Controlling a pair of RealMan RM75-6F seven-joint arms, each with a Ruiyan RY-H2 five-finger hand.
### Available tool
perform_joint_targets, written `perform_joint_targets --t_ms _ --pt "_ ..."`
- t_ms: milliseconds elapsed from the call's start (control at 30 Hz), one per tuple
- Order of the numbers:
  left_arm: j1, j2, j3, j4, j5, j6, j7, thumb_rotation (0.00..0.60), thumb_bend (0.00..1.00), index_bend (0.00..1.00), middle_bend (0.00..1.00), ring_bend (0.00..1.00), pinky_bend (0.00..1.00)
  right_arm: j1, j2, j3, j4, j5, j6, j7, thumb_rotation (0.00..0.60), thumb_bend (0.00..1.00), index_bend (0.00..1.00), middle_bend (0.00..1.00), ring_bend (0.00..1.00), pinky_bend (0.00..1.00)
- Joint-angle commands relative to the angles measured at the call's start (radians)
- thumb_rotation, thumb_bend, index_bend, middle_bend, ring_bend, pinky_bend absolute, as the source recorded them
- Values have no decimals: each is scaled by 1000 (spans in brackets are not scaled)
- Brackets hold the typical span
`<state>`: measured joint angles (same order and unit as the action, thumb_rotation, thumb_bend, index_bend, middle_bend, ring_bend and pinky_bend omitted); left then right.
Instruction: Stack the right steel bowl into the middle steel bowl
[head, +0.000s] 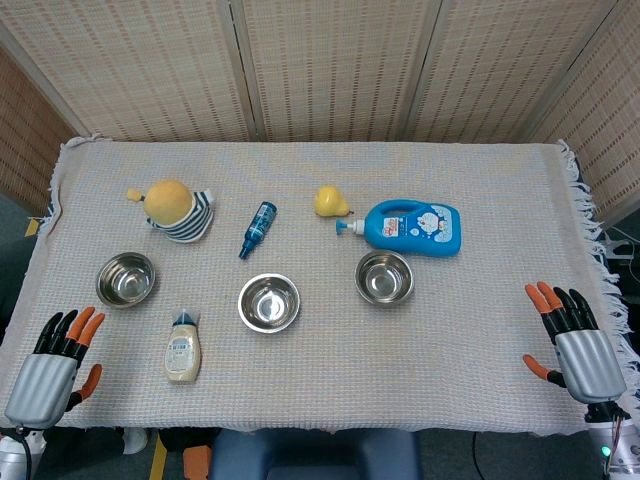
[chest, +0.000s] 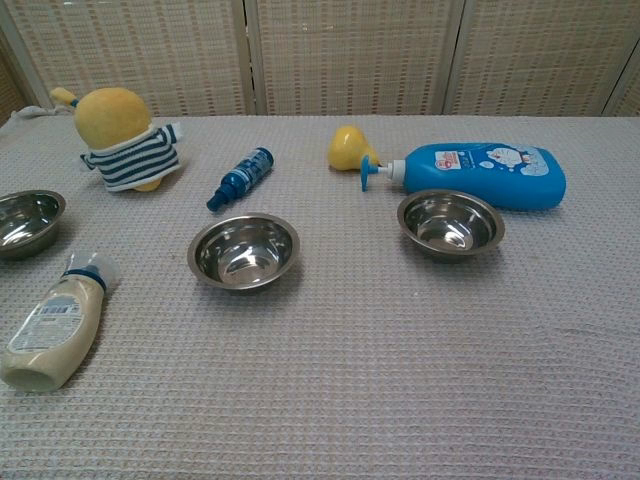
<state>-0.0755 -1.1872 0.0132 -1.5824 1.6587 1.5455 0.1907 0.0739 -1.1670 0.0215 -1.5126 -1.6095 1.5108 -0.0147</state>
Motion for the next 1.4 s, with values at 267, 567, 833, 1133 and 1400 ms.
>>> perform_joint_targets --t_ms 267,567,833,1133,1400 --pt "-94 -118 -55 183 -73 -139 -14 600 442 0 0 0 64 -4 3 10 1 15 11 5 600 74 0 0 0 0" --pt "-184 -270 -104 487 -157 -260 -69 600 440 15 0 0 64 -2 -15 29 13 62 -4 -29 600 74 0 0 0 0" --pt "-236 -369 -92 681 -178 -352 -137 600 437 48 0 0 64 2 -29 38 21 84 -14 -48 600 74 0 0 0 0" --pt "-282 -484 -92 919 -182 -378 -240 600 437 173 0 0 64 2 -32 39 24 88 -14 -51 600 74 0 0 0 0" --pt "-315 -577 -89 1123 -184 -398 -310 600 444 448 14 0 67 6 -32 36 23 89 -25 -51 600 73 0 0 0 0"
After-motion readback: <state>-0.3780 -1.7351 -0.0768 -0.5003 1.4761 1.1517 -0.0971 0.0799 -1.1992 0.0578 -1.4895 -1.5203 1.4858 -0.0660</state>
